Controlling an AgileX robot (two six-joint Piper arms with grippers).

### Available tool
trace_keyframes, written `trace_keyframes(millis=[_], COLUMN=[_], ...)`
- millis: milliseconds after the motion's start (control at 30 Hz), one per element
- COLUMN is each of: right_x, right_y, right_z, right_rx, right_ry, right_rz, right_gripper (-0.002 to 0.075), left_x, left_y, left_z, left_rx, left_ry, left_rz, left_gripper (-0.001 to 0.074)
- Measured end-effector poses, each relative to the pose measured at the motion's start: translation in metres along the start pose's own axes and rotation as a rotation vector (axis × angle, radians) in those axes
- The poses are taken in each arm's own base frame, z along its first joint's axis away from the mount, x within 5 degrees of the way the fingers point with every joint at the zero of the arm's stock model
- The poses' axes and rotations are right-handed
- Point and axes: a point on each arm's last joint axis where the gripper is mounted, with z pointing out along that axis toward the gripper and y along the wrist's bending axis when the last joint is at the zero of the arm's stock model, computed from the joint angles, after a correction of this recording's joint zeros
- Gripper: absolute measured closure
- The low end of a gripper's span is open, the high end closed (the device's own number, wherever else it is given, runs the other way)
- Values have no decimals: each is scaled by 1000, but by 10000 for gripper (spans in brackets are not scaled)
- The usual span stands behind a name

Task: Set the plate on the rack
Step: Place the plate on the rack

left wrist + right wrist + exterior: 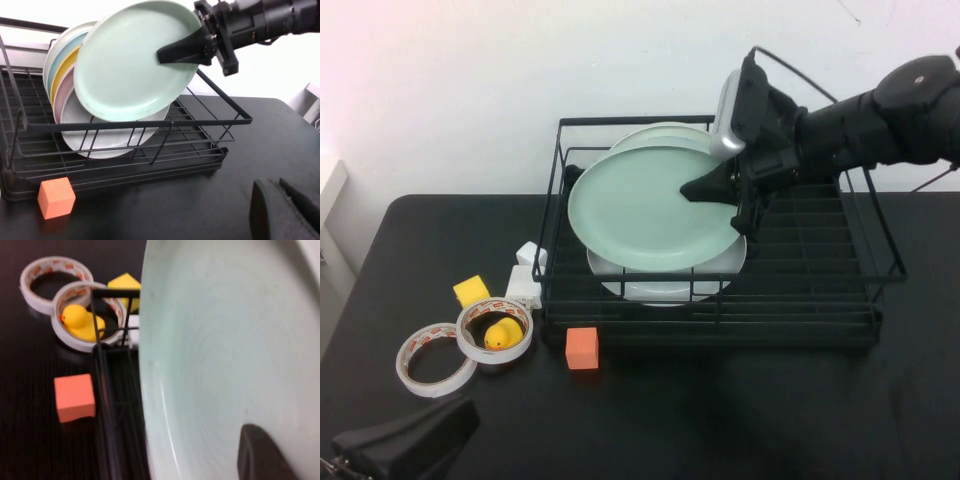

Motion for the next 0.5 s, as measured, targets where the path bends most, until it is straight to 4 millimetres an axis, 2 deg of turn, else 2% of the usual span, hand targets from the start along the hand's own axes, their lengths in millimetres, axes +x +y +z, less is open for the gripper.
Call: trace_keyframes(millis=[233,333,433,500], right_x=[6,6,6,6], right_y=[2,2,2,1], right_z=[6,6,7,7], right_rx=[-25,-21,-20,-13], right_ry=[4,7,9,10], right_rz=[22,26,48,75], right_gripper=[571,469,316,259], left_x=[0,0,0,0], left_y=[0,0,0,0], left_z=[0,0,0,0], left_rx=[-2,-2,-4,-4], left_ry=[-1,-1,-1,-1], left_rz=[2,2,7,7], left_gripper=[736,736,736,736])
